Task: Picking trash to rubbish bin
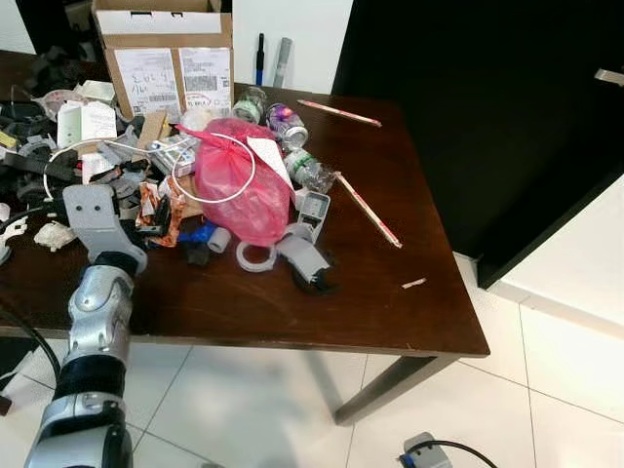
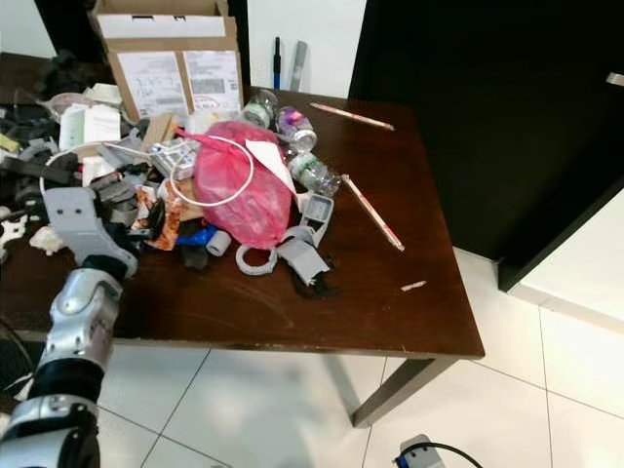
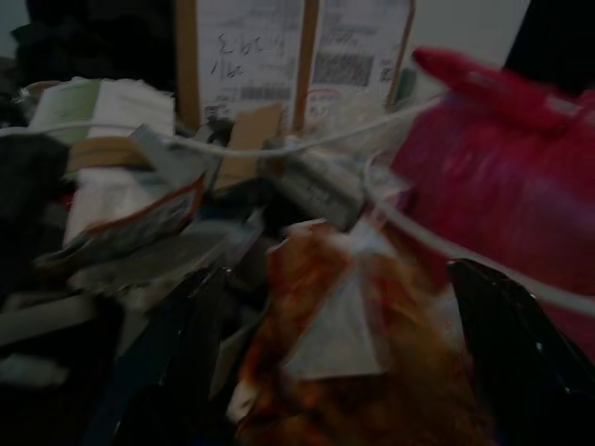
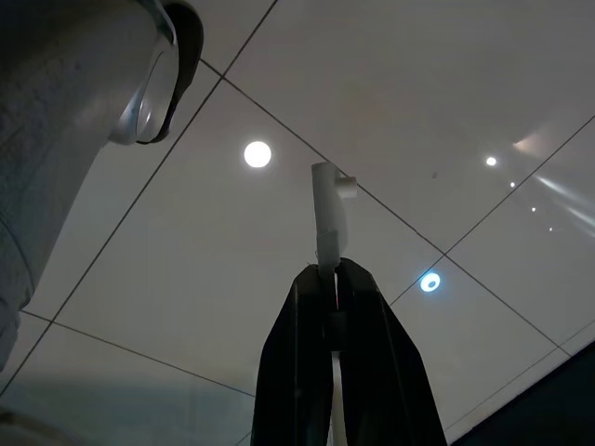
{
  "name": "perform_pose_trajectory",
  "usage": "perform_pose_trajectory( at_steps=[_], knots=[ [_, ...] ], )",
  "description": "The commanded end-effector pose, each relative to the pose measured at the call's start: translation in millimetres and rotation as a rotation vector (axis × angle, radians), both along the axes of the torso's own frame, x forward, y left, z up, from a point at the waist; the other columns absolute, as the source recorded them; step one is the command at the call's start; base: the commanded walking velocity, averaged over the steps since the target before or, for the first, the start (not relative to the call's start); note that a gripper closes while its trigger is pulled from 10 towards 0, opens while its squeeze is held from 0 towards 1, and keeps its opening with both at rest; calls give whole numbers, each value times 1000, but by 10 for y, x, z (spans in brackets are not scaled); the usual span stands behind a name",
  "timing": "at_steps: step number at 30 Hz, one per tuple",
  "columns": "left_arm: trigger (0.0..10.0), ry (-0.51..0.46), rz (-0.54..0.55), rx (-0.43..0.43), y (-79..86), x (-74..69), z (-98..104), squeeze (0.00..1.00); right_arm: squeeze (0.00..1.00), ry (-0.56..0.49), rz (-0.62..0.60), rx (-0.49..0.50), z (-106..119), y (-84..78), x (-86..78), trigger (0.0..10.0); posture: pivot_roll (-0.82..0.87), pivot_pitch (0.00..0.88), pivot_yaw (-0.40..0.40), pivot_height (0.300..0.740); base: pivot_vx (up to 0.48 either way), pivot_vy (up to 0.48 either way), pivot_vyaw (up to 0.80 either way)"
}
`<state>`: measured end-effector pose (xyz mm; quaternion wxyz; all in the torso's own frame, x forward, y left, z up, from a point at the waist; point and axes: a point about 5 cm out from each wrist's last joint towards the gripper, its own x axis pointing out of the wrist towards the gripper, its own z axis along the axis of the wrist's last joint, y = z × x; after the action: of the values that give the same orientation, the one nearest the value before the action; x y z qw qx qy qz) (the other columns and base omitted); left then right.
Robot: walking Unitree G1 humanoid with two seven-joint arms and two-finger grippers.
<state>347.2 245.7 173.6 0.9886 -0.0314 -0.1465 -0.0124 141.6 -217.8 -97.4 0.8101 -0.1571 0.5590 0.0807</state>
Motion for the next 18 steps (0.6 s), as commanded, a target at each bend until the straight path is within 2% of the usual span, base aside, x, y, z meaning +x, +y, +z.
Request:
perform_pose_trajectory(
  at_steps=[1,7,18],
  knots=[
    [10000,-17,-69,-48,-133,17,23,0,0,24,-11,-9,-18,-58,-86,10000,101,174,-124,740,0,0,0],
    [10000,-30,-111,-50,-233,30,37,0,0,20,-10,-1,-18,-34,-71,10000,108,177,-123,740,0,0,0],
    [10000,31,-113,-69,-290,-7,-140,0,0,14,-7,7,-13,1,-35,10000,112,180,-120,740,0,0,0]
  ],
)
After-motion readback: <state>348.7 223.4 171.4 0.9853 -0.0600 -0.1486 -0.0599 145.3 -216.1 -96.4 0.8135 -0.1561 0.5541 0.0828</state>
